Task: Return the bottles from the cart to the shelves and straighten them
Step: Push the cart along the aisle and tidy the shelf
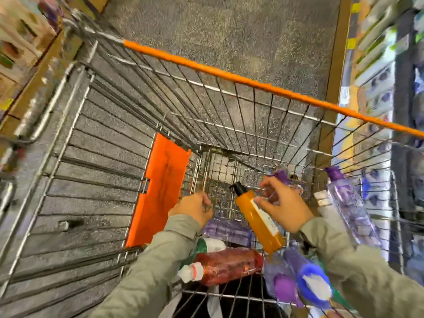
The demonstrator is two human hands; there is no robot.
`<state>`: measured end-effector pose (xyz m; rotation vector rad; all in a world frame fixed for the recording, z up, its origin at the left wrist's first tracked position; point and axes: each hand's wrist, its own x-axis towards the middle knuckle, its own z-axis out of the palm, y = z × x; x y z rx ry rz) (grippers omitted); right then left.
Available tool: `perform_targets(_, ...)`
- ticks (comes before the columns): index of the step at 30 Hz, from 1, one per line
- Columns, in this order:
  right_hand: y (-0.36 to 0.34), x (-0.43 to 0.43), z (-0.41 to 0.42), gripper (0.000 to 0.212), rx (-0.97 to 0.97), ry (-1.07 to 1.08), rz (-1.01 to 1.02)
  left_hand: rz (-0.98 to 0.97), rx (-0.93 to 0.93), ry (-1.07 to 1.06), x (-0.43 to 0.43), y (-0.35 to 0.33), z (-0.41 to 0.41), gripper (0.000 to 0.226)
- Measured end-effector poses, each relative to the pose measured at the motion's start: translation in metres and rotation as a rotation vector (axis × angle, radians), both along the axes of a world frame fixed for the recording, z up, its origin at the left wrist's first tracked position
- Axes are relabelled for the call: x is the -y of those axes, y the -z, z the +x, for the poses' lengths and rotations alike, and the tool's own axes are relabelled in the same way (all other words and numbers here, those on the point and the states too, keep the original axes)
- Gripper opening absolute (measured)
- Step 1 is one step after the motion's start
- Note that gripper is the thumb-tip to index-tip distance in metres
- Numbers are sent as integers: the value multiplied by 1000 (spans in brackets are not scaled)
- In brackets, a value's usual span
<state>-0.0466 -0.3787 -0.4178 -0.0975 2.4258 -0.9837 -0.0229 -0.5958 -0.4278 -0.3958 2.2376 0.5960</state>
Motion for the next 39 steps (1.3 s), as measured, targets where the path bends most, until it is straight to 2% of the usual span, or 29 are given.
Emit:
perform_targets(4, 33, 0, 6, 39, 62, -28, 73, -47, 71, 8, -1, 34, 6, 20)
perform_targets(14, 92, -6, 19, 53, 222, -99, 190, -98, 134, 82, -1, 92, 31, 6)
perform_targets(19, 102, -3, 28, 53, 235, -113, 266, -76, 220, 0, -2, 104, 38, 15)
perform_targets(22, 108, -1, 28, 56, 247, -126, 297, -108, 242, -74, -5, 114, 36, 29)
perform_targets(25, 116, 0, 29, 61, 260, -115, 320, -159, 299, -124, -9, 121, 34, 32)
perform_targets(34, 132, -3, 31, 70, 304, -133, 362, -281, 289, -57, -16, 139, 47, 33)
perform_targets(36, 136, -3, 30, 70, 313, -130, 366, -321, 288, -67, -17, 140, 50, 42)
perform_targets(39, 142, -3, 32, 73, 320, -112, 382, -341, 354, -112, -18, 138, 51, 70)
